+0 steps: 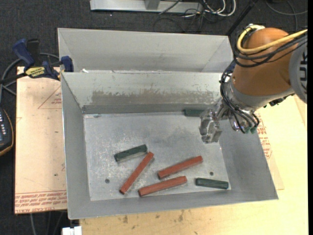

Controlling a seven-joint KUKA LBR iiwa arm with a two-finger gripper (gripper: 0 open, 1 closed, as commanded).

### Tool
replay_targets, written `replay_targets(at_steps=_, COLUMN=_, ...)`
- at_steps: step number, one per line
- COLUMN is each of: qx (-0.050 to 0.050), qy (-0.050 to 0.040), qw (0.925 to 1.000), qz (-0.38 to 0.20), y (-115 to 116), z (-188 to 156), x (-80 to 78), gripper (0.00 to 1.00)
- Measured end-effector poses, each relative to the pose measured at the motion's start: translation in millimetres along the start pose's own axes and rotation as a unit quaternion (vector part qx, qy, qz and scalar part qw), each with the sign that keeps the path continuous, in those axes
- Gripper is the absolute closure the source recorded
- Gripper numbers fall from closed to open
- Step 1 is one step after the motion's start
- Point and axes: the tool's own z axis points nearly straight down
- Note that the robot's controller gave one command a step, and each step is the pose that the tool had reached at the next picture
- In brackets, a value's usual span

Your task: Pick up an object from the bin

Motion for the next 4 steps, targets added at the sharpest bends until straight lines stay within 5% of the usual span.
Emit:
replay_targets(at_steps=1, qx=-0.001, qy=0.0042, qw=1.0000, qz=0.000, y=0, z=5, x=1.6, gripper=0.00)
replay_targets(at_steps=2, qx=-0.003, qy=0.0099, qw=0.9954, qz=-0.096, y=-9, z=164, x=21.3, gripper=0.00)
replay_targets(at_steps=3, qx=-0.001, qy=0.0053, qw=0.9954, qz=-0.096, y=-10, z=158, x=18.1, gripper=1.00)
replay_targets(at_steps=4, qx=0.000, qy=0.0000, qw=0.9925, qz=-0.122, y=-24, z=-5, x=17.5, gripper=1.00)
